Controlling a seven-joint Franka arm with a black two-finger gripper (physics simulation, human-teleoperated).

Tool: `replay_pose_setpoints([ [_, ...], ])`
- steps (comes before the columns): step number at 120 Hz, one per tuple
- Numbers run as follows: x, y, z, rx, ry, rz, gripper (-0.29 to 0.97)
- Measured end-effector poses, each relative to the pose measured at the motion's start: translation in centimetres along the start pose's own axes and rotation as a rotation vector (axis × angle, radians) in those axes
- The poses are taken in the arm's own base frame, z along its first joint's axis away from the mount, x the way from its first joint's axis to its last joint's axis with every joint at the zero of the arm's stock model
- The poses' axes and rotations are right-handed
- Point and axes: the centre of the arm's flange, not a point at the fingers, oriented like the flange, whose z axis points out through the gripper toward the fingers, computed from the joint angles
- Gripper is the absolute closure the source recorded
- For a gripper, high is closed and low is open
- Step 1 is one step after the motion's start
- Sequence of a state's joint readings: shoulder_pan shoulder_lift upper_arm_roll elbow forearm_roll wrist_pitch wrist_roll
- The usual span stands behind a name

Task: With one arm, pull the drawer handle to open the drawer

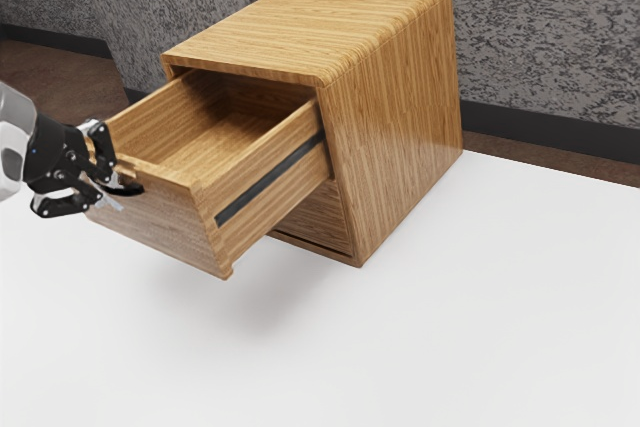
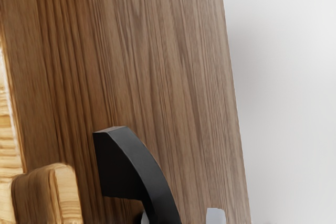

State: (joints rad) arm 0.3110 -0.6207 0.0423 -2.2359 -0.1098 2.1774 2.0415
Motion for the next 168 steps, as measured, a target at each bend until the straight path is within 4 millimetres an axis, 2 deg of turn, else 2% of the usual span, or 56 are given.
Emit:
replay_pose_setpoints([
  [22, 0.4, 0.9, -0.8, -0.014, -0.018, -0.002, 0.80],
  [70, 0.4, 1.0, -0.8, -0.022, -0.023, -0.023, 0.79],
  [85, 0.2, 1.2, -0.8, -0.028, -0.022, -0.034, 0.72],
  [107, -1.2, 1.9, -0.8, -0.038, -0.021, -0.067, 0.64],
  [134, -1.2, 2.0, -1.6, -0.034, -0.024, -0.072, 0.54],
  [146, -1.3, 1.5, -3.2, -0.016, -0.031, -0.071, 0.50],
  [152, -1.3, 0.8, -4.8, -0.001, -0.037, -0.067, 0.49],
  [157, -1.2, -0.1, -6.9, 0.019, -0.044, -0.061, 0.48],
  [164, -1.0, -2.2, -11.6, 0.061, -0.055, -0.050, 0.46],
  [168, -0.7, -5.4, -13.7, 0.059, -0.056, -0.034, 0.44],
])
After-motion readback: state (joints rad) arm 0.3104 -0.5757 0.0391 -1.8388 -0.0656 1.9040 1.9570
